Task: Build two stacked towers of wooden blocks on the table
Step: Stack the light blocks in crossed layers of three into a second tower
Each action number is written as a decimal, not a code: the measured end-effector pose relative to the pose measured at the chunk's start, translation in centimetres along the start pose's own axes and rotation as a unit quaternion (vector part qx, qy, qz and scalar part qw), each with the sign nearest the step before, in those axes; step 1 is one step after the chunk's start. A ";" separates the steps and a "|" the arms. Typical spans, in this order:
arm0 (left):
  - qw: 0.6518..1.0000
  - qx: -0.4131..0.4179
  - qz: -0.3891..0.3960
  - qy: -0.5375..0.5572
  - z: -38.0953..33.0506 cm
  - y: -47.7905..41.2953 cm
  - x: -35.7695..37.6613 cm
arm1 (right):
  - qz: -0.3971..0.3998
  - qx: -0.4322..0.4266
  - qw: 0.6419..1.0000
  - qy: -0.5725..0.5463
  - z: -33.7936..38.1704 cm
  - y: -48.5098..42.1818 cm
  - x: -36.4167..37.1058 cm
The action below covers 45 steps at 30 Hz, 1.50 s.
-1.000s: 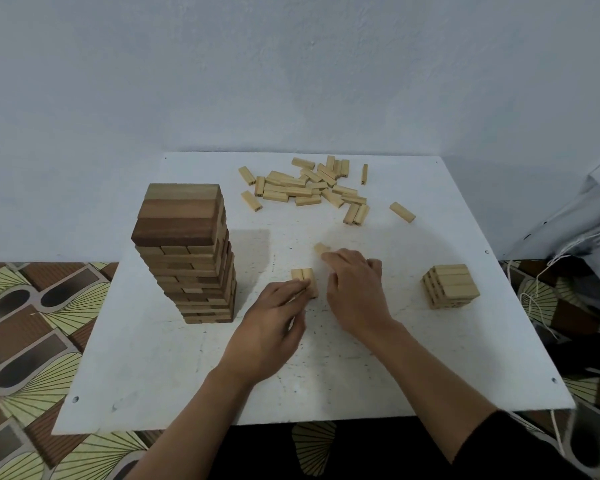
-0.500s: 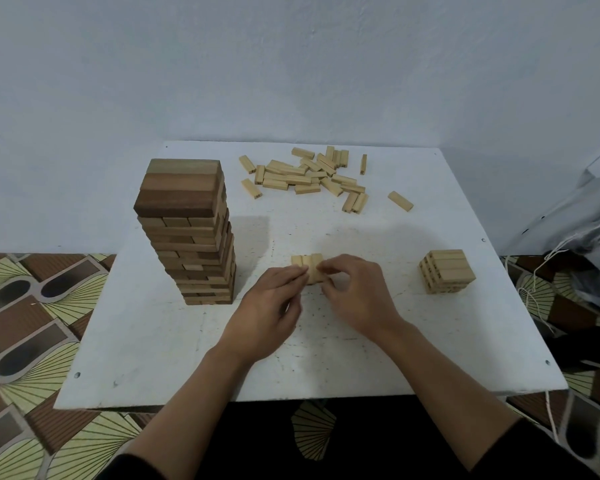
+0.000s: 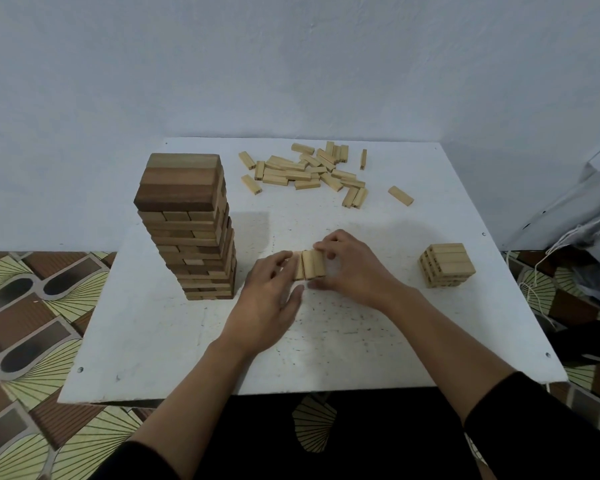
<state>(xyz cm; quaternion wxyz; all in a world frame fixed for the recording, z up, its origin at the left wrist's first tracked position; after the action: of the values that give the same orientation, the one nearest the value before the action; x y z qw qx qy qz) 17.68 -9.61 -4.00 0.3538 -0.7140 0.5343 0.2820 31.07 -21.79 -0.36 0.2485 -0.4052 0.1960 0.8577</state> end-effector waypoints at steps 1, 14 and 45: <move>1.000 -0.002 0.000 -0.003 0.1 0.0 0.0 | -0.002 -0.002 1.000 -0.004 0.0 0.0 0.1; 1.000 0.009 -0.018 0.013 0.2 -0.3 -0.2 | 0.022 -0.027 0.999 -0.019 0.3 0.8 0.8; 0.999 0.019 0.034 -0.030 0.3 -0.5 0.1 | 0.102 -0.056 0.993 -0.008 -0.3 1.8 -0.4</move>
<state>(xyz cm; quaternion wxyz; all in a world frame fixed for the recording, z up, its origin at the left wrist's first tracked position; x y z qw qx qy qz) 18.18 -9.37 -4.19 0.3735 -0.6797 0.5525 0.3054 30.43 -23.47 -0.02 0.1385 -0.3890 0.1862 0.8915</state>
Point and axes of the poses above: each hand's wrist, its own y-axis away from the middle knuckle, its own x-axis out of the palm, z = x × y, the point moved 4 cm from there along -y, towards the middle knuckle, and after that the axes turned 7 degrees about z, right-handed, at the moved point
